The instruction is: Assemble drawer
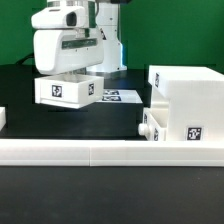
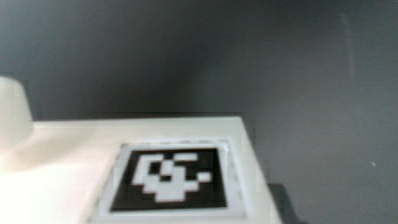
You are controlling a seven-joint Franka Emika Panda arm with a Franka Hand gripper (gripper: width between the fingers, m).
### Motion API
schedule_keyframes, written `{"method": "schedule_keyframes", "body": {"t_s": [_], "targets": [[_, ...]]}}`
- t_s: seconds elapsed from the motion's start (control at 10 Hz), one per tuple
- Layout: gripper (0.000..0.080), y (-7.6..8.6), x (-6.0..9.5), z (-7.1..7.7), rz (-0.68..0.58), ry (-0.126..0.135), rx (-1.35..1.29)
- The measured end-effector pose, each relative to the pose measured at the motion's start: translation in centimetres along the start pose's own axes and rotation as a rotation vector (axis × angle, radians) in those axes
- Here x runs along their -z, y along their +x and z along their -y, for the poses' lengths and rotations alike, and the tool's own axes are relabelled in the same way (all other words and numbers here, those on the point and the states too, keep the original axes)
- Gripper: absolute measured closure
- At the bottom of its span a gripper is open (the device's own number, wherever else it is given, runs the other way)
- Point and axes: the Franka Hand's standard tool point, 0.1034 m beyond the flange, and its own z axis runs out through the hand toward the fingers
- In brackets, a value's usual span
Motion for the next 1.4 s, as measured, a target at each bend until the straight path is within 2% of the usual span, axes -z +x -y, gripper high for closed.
{"method": "schedule_keyframes", "body": {"t_s": [0.1,0.2,0.4,0.5,0.9,1.0,1.1,1.2,1.4], "targets": [[0.0757,0.6,0.0,-0.7,-0.001,-0.003,0.043],[0.0757,1.3,-0.1,-1.3,0.000,0.006,0.060],[0.0757,3.4,-0.1,-3.7,0.004,0.029,0.098],[0.0757,4.4,0.1,-4.8,0.002,0.026,0.113],[0.0757,4.3,0.0,-4.8,0.003,0.027,0.135],[0.0757,4.3,0.1,-5.3,0.001,0.020,0.197],[0.0757,4.7,0.2,-5.8,0.000,0.021,0.205],[0.0757,5.5,0.3,-6.4,0.002,0.036,0.219],[0.0757,7.1,0.4,-7.6,0.004,0.050,0.249]]}}
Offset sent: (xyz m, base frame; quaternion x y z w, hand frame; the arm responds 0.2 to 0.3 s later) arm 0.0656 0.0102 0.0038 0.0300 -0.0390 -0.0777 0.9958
